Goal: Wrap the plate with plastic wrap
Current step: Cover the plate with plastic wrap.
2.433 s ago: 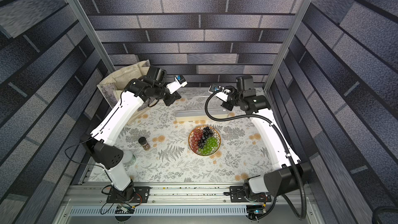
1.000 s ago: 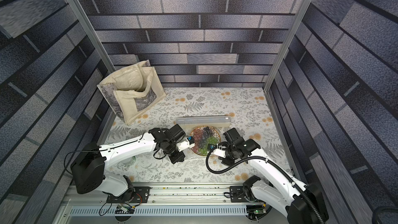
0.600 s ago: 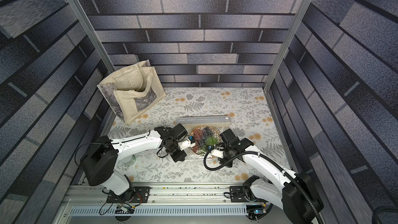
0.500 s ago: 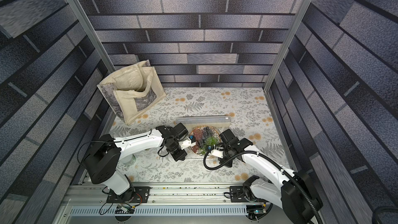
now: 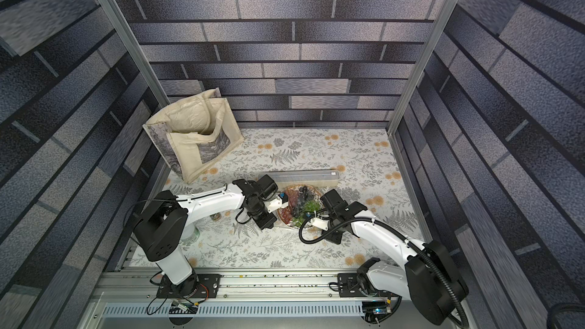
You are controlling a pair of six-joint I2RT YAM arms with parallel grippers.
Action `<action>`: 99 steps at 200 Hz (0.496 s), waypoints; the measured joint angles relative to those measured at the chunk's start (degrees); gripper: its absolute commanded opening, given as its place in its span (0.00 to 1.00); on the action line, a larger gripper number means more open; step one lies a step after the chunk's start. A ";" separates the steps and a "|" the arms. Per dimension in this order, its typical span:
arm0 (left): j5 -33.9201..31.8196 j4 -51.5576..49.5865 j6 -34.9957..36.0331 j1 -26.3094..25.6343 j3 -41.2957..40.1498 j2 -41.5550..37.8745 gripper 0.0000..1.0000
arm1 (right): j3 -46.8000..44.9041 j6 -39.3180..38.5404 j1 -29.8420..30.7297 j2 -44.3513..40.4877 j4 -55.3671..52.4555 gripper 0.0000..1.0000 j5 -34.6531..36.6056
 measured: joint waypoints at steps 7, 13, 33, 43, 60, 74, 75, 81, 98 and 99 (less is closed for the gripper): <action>-0.02 0.07 0.00 0.00 0.00 0.00 0.00 | 0.11 0.04 0.00 -0.66 -0.39 0.51 -0.04; -0.04 0.07 0.00 0.00 0.09 0.02 0.00 | 0.31 0.11 0.00 -1.38 -0.79 0.56 -0.17; -0.17 0.07 -0.02 0.00 0.55 0.02 0.05 | 1.92 0.42 0.00 -4.35 -2.34 0.70 -0.76; -0.28 0.11 -0.04 0.00 0.81 0.07 0.09 | 3.28 0.81 0.00 -6.16 -2.97 0.76 -1.44; -0.74 0.39 -0.26 0.02 0.94 0.11 0.14 | 6.16 3.28 0.00 -9.07 -3.85 0.84 -2.91; -0.90 0.79 -0.74 0.42 0.94 0.11 0.20 | 9.35 6.84 0.00 -10.54 -4.31 0.86 -4.50; -0.90 0.87 -0.87 0.48 0.94 0.11 0.21 | 9.73 7.56 0.00 -10.60 -4.44 0.86 -4.66; -0.90 1.22 -1.36 0.83 0.94 0.11 0.22 | 11.28 9.53 0.00 -10.71 -4.63 0.87 -5.31; -0.90 2.91 -3.45 2.60 0.42 -0.42 0.33 | 15.98 16.96 0.00 -10.29 -5.27 0.91 -6.58; -0.90 2.95 -3.43 2.69 0.37 -0.48 0.33 | 16.31 17.38 0.00 -10.25 -5.33 0.91 -6.64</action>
